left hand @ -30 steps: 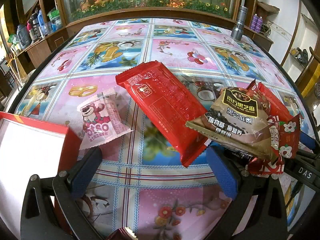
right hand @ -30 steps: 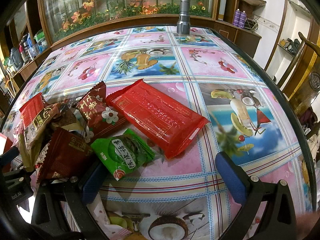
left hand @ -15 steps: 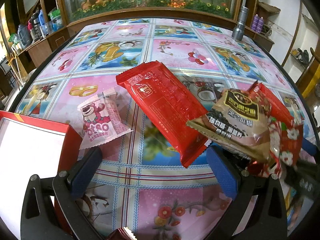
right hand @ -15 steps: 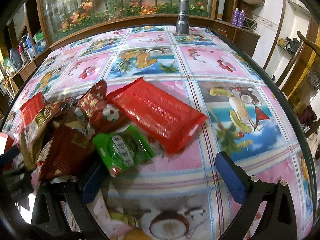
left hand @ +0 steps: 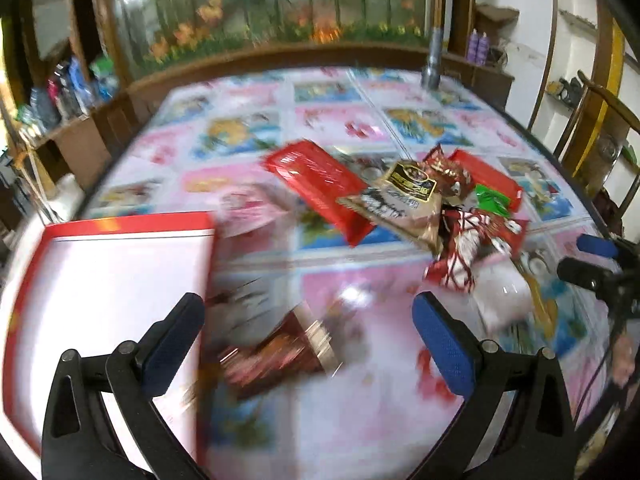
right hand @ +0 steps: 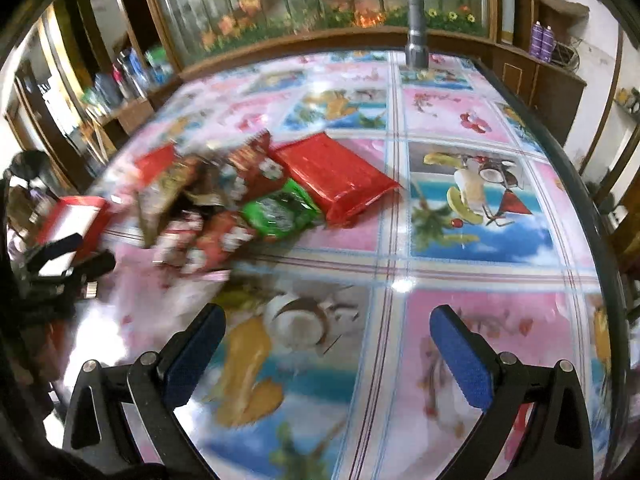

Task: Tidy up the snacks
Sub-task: 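Lower left gripper onto brown chocolate wrapper and close while right gripper approaches white pouch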

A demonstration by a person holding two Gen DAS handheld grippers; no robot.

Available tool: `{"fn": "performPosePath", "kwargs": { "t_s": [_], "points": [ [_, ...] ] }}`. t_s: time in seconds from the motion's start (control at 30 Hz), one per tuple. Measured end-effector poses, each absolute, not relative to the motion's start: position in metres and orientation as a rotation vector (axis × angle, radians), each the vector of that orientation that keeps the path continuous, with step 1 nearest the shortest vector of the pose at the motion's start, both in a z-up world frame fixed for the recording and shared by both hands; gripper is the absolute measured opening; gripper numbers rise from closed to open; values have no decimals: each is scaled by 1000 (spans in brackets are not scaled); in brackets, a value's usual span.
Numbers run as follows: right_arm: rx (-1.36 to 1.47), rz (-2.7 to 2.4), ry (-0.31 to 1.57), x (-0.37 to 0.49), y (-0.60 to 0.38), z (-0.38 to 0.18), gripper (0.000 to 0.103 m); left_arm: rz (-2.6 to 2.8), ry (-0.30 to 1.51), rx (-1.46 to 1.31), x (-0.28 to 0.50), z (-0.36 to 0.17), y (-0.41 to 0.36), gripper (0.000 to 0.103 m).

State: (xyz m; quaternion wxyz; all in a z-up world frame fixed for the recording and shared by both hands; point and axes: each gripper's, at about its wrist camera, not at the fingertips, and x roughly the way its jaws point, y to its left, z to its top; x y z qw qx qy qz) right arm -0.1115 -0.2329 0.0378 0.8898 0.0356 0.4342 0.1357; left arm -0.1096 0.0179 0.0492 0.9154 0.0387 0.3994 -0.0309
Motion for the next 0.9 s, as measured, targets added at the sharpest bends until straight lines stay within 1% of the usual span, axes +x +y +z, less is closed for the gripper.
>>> {"fn": "performPosePath", "kwargs": {
  "t_s": [0.07,0.13,0.23,0.37,0.53,0.67,0.8,0.9],
  "points": [
    [47,328,884,-121,-218,46,103,-20,789,88,-133,57,38,103],
    [5,358,876,-128,-195,50,103,20,804,97,-144,56,53,103],
    [-52,367,897,-129,-158,49,102,53,860,69,-153,52,75,103],
    [-86,338,926,-124,-132,41,102,84,843,76,-158,54,86,103],
    [-52,312,972,-118,-134,34,101,-13,861,137,-145,59,72,103],
    [-54,303,960,-122,-143,36,101,-153,862,298,-116,60,50,103],
    [-31,294,961,-124,-156,34,101,-292,906,449,-96,50,32,103],
    [8,292,981,-123,-165,30,101,-348,944,489,-87,41,24,103]
  ]
}}
